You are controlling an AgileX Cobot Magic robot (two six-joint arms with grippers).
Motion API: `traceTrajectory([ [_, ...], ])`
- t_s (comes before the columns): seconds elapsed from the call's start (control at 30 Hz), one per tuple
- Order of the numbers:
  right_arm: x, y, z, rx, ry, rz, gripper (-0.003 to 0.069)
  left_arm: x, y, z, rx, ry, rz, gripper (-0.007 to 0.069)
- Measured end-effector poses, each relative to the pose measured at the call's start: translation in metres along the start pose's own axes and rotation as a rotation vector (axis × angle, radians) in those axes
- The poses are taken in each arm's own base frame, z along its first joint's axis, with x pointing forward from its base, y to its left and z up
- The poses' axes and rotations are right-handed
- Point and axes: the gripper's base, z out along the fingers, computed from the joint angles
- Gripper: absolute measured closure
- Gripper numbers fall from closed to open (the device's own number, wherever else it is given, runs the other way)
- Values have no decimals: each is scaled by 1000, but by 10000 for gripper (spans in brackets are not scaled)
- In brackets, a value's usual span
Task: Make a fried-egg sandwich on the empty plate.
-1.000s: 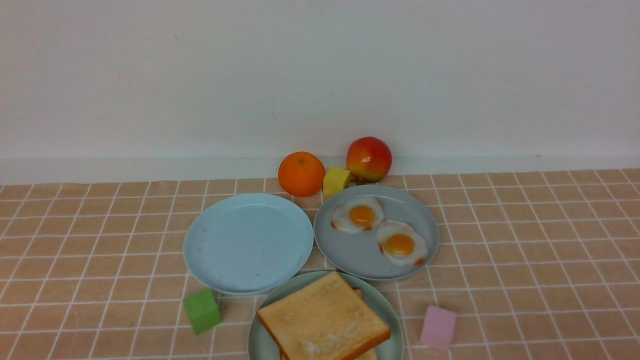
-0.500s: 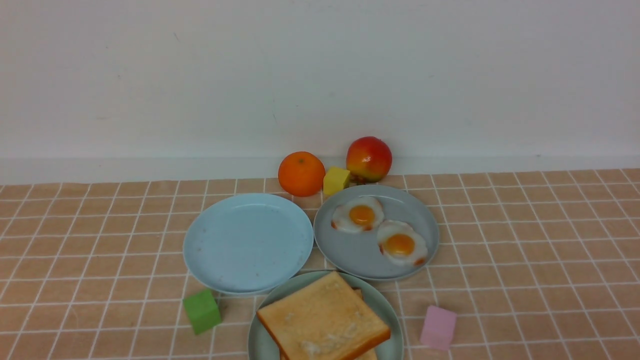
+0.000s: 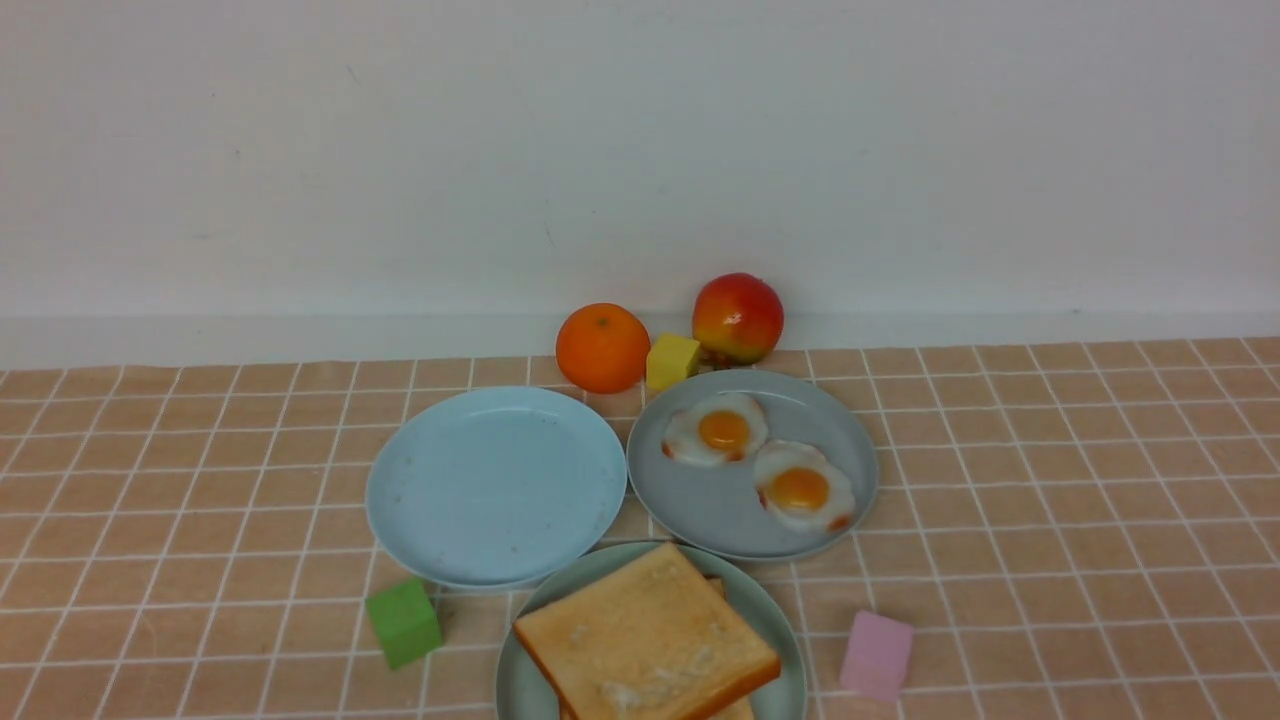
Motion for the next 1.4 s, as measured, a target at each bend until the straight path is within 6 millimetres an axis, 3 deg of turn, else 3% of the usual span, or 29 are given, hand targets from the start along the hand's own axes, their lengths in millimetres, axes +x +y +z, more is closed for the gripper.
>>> traceTrajectory([
  [0.2,46,-13,19,155,-133,-31,604,0,0,0,0,0,0,617],
  [0.37,92,-19,35,193,-17,-3,598,0,0,0,0,0,0,616],
  [0.83,94,-25,34,304,-7,52,584,0,0,0,0,-1,0,608],
  [1.4,94,-25,34,304,-8,52,563,0,0,0,0,-1,0,608],
])
